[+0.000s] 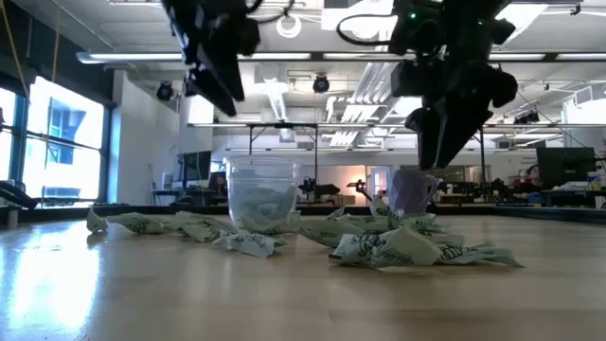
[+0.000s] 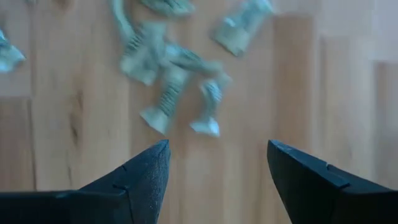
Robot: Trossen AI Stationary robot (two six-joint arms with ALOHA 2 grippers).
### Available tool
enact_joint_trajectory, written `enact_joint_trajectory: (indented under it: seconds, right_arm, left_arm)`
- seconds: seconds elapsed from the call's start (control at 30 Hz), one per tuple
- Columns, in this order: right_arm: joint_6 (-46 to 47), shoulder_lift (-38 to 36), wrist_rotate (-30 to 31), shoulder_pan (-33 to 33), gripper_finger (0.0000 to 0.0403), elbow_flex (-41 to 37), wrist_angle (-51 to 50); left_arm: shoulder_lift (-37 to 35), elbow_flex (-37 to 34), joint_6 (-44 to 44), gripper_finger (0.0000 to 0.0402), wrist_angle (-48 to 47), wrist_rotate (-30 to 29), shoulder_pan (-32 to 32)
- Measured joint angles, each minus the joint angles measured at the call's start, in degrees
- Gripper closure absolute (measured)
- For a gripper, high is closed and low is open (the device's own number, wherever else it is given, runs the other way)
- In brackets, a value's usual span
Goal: Pick and place Stevia / Truvia into bins
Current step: Put the white stevia packet into the transparent container
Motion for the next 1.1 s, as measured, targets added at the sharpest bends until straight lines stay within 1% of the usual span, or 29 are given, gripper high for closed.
enact_joint_trajectory:
  seconds: [0.1, 0.2, 0.3, 0.4, 0.5, 0.57, 0.63, 0.73, 0.87, 0.9, 0.97, 1.03, 1.1]
  right_arm:
    - [4.81, 0.94, 3.85, 2.79, 0.0144, -2.92, 9.13]
    - [10.73, 3.39, 7.06, 3.65, 0.0144, -4.81, 15.12]
    - [13.18, 7.35, 6.49, 3.69, 0.0144, -5.64, 16.47]
    - [14.17, 11.38, 6.3, 3.69, 0.0145, -5.68, 16.66]
    - [15.54, 13.85, 6.77, 3.69, 0.0157, -5.38, 17.95]
    - [16.64, 14.62, 6.72, 3.62, 0.0179, -4.71, 17.82]
    - [17.28, 14.78, 6.11, 3.29, 0.021, -4.08, 17.34]
    - [17.5, 14.94, 6.33, 2.59, 0.0273, -3.09, 16.23]
    - [19.27, 14.98, 6.39, 0.6, 0.0373, -1.91, 13.48]
    - [20.06, 15.02, 6.28, 0.09, 0.0387, -0.98, 11.85]
    - [21.28, 15.09, 6.25, -0.74, 0.0389, 2.0, 7.95]
    - [21.74, 15.01, 5.99, -1.26, 0.0382, 7.39, 4.61]
    - [20.16, 14.85, 5.81, -1.29, 0.039, 14.13, 3.46]
  left_arm:
    - [-3.46, -0.11, 0.27, 0.017, -4.32, -4.17, -1.66]
    - [-5.36, -0.2, -0.85, 0.0183, -9.17, -6.02, -2.13]
    - [-7.35, -0.19, -1.22, 0.0202, -13.61, -6.62, -2.51]
    - [-8.78, -0.22, -1.14, 0.0222, -16.45, -8.93, -2.5]
    - [-10.58, -0.23, -0.7, 0.0239, -18.5, -9.97, -2.47]
    - [-11.88, -0.46, -0.37, 0.0248, -19.09, -10.43, -2.46]
    - [-13.8, -2.19, -0.63, 0.0257, -19.13, -10.44, -2.46]
    - [-17.11, -6.27, -2.58, 0.0269, -19.11, -10.42, -2.46]
    - [-22.13, -12.59, -6.85, 0.0281, -17.63, -10.1, -2.46]
    - [-23.66, -14.14, -8.06, 0.0283, -16.42, -9.4, -2.44]
    - [-26.49, -16.98, -10.45, 0.0287, -14.16, -7.73, -2.46]
    - [-29.17, -19.4, -12.23, 0.029, -10.04, -6.03, -2.48]
    - [-31.37, -21.72, -13.36, 0.0291, -7.96, -4.11, -2.48]
